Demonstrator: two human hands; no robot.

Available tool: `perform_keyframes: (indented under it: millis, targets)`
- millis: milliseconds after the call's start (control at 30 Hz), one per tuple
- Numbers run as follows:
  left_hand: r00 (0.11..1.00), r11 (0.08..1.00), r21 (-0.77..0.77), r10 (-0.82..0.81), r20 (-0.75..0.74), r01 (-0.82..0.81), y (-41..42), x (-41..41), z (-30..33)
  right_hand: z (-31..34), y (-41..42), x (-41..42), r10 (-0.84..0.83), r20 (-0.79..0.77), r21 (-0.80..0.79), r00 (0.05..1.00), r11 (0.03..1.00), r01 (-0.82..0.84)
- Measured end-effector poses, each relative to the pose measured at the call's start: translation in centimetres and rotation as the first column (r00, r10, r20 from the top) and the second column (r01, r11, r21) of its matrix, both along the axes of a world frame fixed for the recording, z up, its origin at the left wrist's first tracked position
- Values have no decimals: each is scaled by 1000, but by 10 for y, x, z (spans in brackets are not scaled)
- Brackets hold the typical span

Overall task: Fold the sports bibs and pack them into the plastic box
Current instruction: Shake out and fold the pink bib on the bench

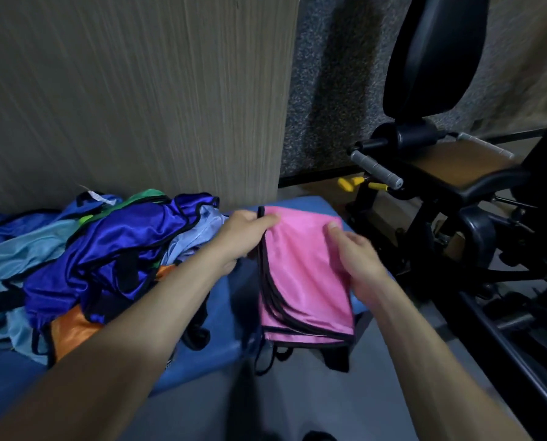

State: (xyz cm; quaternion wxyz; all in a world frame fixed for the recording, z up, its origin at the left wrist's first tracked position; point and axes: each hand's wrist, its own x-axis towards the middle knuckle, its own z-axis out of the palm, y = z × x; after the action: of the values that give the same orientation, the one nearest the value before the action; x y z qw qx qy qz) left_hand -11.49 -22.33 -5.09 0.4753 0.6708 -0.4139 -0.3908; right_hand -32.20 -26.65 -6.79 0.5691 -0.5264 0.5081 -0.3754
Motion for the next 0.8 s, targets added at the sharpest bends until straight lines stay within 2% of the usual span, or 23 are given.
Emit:
perform_keyframes:
  millis: [67, 133, 233, 300, 400, 500, 600, 667, 800]
  targets:
    - [999, 989, 142, 37, -27, -33, -10, 2, -25, -29, -4, 1, 83, -140, 66, 987, 995, -75]
    - [994, 976, 194, 106, -19, -100, -19, 7, -45, -41, -8, 2, 107, -190, 42, 976, 994, -101]
    - [977, 970, 137, 207, -42, -200, -40, 14, -60, -46, -12, 6, 53, -345, -132, 937, 986, -104]
    - [965, 965, 85, 255, -60, -249, -53, 17, -63, -42, -10, 10, 28, -376, -196, 926, 975, -108]
    - [955, 957, 60, 275, 111, -283, -63, 20, -60, -40, -5, 12, 23, -441, -293, 897, 941, -169]
    - [922, 983, 102, 106, 373, -155, -50, 15, -47, -37, 3, 2, 55, -557, -353, 829, 888, -296]
    - [787, 993, 8, -101, 608, 121, -12, 12, -31, -31, 13, -13, 58, -635, -350, 770, 867, -354]
    - [735, 969, -76, -125, 667, 234, 19, 14, -23, -24, 22, -22, 54, -664, -369, 746, 844, -389]
    - [749, 982, -113, -40, 661, 151, 79, 17, -12, -13, 51, -18, 85, -695, -442, 714, 733, -517]
